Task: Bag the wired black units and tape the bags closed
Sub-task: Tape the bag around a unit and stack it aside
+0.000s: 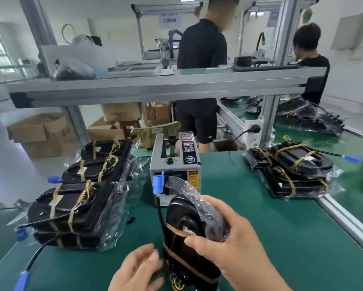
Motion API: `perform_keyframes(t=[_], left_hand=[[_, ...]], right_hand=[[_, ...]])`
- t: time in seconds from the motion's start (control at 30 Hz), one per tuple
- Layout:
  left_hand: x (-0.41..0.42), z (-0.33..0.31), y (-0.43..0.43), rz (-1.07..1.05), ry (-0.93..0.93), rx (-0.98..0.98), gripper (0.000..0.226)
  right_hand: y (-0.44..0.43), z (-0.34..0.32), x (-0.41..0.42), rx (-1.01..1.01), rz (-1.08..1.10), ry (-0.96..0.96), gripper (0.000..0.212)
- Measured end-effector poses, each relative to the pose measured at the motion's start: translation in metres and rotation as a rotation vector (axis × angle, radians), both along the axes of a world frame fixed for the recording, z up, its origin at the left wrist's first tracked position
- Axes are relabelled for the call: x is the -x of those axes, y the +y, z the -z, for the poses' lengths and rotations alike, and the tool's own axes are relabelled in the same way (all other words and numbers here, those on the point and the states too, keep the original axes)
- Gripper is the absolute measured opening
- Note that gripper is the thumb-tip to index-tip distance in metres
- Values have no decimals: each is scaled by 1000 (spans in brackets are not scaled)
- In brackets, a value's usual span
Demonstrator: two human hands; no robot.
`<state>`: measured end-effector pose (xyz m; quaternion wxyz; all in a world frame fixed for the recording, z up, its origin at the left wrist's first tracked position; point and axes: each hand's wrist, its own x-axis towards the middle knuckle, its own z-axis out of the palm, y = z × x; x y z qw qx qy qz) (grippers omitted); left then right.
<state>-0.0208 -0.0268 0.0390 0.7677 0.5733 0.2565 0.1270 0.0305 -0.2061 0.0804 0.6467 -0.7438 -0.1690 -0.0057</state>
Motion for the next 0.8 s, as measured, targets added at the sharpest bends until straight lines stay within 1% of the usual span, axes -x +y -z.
perform_keyframes(t=[0.03,0.1,0.13,0.17,0.2,0.23,0.27,0.3,0.4,0.43,0.47,0.53,0.6,0.67,0.7,0.73,0.8], left_hand=[[-8,-8,-9,57,4,-176,20],[-9,-25,-4,85,-79,-369,22],[-6,-39,-13,72,-170,-451,18],[-3,-49,-17,135,-224,-495,11],[1,-60,-22,214,-259,-538,14],[1,-66,-26,305,-280,-607,25],[1,-70,-33,354,-295,-692,32],[0,-67,-37,353,-343,-751,33],[-2,-72,-44,311,-360,-832,14],[-4,-71,-44,278,-371,-843,11],[-5,-71,-45,270,-374,-823,11],[-5,-71,-42,230,-394,-834,19],[-5,-67,-36,168,-398,-886,37],[-2,-65,-30,173,-346,-921,51],[-1,-64,-29,194,-305,-951,53],[0,-63,-28,208,-271,-978,52],[0,-64,-30,221,-251,-951,38]], right_hand=[[2,0,0,22,17,-10,63],[7,2,0,55,54,-19,63],[8,4,0,66,71,-19,62],[11,5,0,74,84,-19,62],[12,6,1,80,90,-22,61],[15,6,1,83,94,-28,61],[17,7,2,91,101,-38,58],[19,7,2,103,109,-56,55],[25,5,7,140,151,-111,47],[27,5,8,154,163,-114,43],[29,7,8,167,176,-118,44],[30,9,8,141,199,-134,47],[29,8,7,109,198,-161,46],[28,8,7,119,195,-180,51],[28,9,7,130,192,-186,51],[28,11,7,140,191,-187,52],[29,15,8,156,183,-182,56]])
